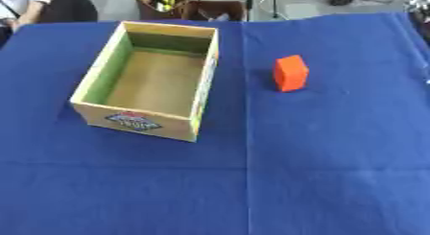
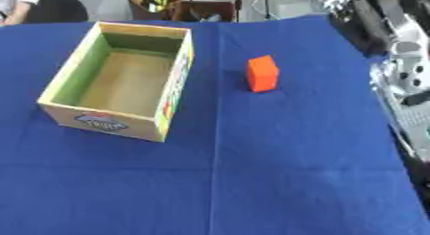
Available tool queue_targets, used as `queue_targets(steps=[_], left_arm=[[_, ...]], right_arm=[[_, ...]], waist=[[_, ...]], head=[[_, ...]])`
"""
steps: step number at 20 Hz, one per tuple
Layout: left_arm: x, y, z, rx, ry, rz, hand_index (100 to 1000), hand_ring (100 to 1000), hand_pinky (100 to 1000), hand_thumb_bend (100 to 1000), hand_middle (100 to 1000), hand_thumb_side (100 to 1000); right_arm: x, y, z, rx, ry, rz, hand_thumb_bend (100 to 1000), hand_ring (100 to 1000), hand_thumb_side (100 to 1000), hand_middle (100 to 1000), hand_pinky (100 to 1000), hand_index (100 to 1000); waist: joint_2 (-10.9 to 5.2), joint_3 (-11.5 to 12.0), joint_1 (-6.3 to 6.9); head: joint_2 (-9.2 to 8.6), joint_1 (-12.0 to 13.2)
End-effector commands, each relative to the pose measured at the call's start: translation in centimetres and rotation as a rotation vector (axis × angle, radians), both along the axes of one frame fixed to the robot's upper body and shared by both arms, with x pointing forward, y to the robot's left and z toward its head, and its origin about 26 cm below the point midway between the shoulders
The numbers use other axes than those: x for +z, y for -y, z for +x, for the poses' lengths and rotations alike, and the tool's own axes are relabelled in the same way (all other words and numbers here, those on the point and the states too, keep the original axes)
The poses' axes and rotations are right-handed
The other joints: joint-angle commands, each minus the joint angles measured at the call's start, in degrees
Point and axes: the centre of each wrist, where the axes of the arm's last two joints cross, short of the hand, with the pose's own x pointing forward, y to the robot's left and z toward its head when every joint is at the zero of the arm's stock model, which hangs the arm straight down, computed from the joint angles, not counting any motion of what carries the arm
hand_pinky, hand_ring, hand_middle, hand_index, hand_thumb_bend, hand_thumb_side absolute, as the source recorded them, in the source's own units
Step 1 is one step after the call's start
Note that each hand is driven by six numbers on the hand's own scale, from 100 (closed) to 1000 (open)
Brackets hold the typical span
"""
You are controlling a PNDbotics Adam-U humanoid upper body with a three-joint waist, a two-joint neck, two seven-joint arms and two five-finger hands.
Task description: Pick up objects on the table and place them in the box.
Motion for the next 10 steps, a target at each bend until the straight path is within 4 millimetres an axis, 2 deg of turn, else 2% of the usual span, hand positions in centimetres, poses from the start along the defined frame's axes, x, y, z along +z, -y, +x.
queue_targets(steps=[1,10], left_arm=[[0.6,-0.1,-0.2,-0.007,0.016,0.018,768,630,485,361,580,910],[0.5,-0.1,-0.3,-0.017,0.009,0.021,768,630,485,358,580,906]], right_arm=[[0.8,0.1,0.9,-0.046,0.000,-0.122,371,860,1000,811,877,925],[1.8,-0.3,4.2,-0.110,-0.018,-0.428,478,876,1000,828,872,924]], waist=[[-1.29,0.1,-0.04],[-1.97,0.3,-0.21]], head=[[0.15,-0.3],[0.29,-0.5]])
